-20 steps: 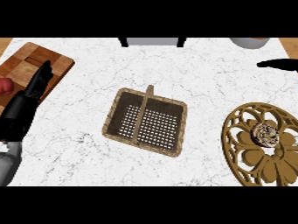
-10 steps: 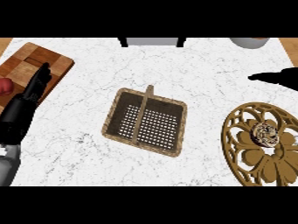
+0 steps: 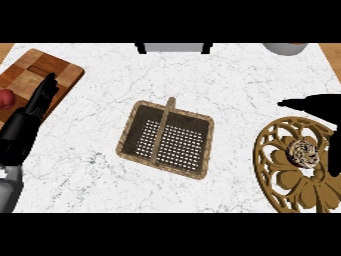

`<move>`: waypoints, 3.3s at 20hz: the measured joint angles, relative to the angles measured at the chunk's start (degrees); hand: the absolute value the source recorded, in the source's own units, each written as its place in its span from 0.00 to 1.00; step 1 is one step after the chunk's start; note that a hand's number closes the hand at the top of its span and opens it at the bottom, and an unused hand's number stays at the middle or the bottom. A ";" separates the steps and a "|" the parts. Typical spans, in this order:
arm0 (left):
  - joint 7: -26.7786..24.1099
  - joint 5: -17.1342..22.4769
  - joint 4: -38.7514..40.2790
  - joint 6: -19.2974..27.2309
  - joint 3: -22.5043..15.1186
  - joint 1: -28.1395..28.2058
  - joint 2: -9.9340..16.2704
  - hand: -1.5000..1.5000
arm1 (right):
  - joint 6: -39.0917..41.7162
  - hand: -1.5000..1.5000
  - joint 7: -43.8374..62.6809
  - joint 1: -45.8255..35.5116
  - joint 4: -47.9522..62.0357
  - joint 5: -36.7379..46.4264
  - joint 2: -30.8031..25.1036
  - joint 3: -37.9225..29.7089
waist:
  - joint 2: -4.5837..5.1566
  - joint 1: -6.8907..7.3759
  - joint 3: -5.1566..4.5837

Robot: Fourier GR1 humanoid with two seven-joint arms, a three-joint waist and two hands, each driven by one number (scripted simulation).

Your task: Pick the cupcake from the placemat and place it in the basket

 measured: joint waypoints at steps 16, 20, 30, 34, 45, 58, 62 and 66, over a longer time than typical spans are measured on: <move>2.85 -4.77 -1.00 -2.01 2.83 -2.24 -4.16 0.50 | -7.09 0.00 -13.64 6.18 5.82 18.06 6.18 -3.70 | -0.06 -0.26 0.02; 2.09 -4.74 -0.50 -3.62 4.18 -1.90 -4.59 0.50 | -7.46 0.00 -13.36 8.31 4.97 20.15 8.66 -5.29 | -0.08 -0.33 0.00; 1.89 -6.72 -1.05 -5.65 6.26 -1.27 -6.12 0.50 | -7.87 0.00 -18.20 11.71 6.32 26.24 10.18 -8.89 | -0.07 -0.32 -0.01; 1.70 -6.23 -1.00 -7.40 7.77 -1.37 -6.05 0.50 | -8.45 0.00 -20.45 10.27 10.28 29.22 10.94 -9.92 | -0.06 -0.21 -0.01; 3.47 -8.65 -3.07 -7.54 7.62 -1.24 -8.68 0.50 | -11.99 1.00 -22.98 10.26 15.60 34.04 15.06 -12.94 | -0.38 -0.17 -0.35; 3.71 -9.33 -2.27 -8.49 9.08 -2.23 -8.91 0.50 | -20.93 1.00 -26.53 12.12 14.31 38.90 15.75 -14.43 | -0.57 -0.58 -0.44; 3.24 -8.68 -3.13 -8.97 10.47 -0.17 -7.98 0.50 | -22.99 1.00 -17.97 17.56 5.74 38.24 16.36 -19.14 | -0.81 -1.93 -0.25; 2.75 -9.35 -2.34 -8.30 10.36 -0.39 -8.51 0.50 | -23.66 1.00 -10.99 21.92 -5.78 37.82 16.66 -22.98 | -0.71 -2.38 -0.16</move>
